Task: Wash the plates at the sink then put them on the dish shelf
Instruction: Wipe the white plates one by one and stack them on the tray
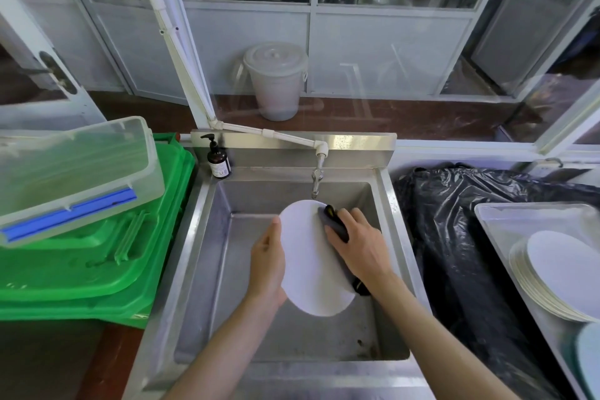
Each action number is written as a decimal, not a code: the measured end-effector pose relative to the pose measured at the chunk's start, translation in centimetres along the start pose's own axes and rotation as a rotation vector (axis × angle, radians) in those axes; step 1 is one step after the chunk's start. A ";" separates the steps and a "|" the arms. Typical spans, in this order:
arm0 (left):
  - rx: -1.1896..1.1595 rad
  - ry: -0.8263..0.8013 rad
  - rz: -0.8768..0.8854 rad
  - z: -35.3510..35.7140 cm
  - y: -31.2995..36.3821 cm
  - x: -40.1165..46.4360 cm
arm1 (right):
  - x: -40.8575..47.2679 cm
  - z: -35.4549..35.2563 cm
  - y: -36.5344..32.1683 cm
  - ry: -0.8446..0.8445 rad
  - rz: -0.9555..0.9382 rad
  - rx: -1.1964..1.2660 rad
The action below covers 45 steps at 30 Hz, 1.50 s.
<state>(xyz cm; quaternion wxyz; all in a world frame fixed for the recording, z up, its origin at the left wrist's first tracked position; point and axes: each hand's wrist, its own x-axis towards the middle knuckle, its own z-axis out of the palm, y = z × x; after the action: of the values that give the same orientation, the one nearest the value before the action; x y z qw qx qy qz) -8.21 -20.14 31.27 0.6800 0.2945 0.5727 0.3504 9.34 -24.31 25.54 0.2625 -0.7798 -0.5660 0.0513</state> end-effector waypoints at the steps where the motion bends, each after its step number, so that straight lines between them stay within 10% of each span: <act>1: 0.012 -0.007 -0.012 0.2 -0.2 -0.2 | 0.2 0.0 -0.9 0.017 -0.015 0.011; 20: 0.003 -0.103 0.070 1.2 1.1 -1.1 | 1.0 -1.5 -7.0 0.070 -0.278 0.251; 28: -0.010 -0.029 0.137 -0.3 1.9 -0.6 | -0.5 -0.7 -2.2 0.120 0.031 0.141; 36: -0.134 -0.057 0.060 0.0 1.6 -0.5 | -4.6 -0.7 -8.6 -0.111 -0.150 0.359; 45: -0.024 -0.020 0.157 0.2 1.5 -1.2 | 0.1 -1.6 -6.4 0.096 0.157 0.317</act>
<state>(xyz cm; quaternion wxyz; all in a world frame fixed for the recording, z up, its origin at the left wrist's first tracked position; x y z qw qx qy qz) -8.32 -20.20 33.21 0.6597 0.3337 0.5367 0.4067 4.53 -23.38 29.91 0.4040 -0.7721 -0.4748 0.1229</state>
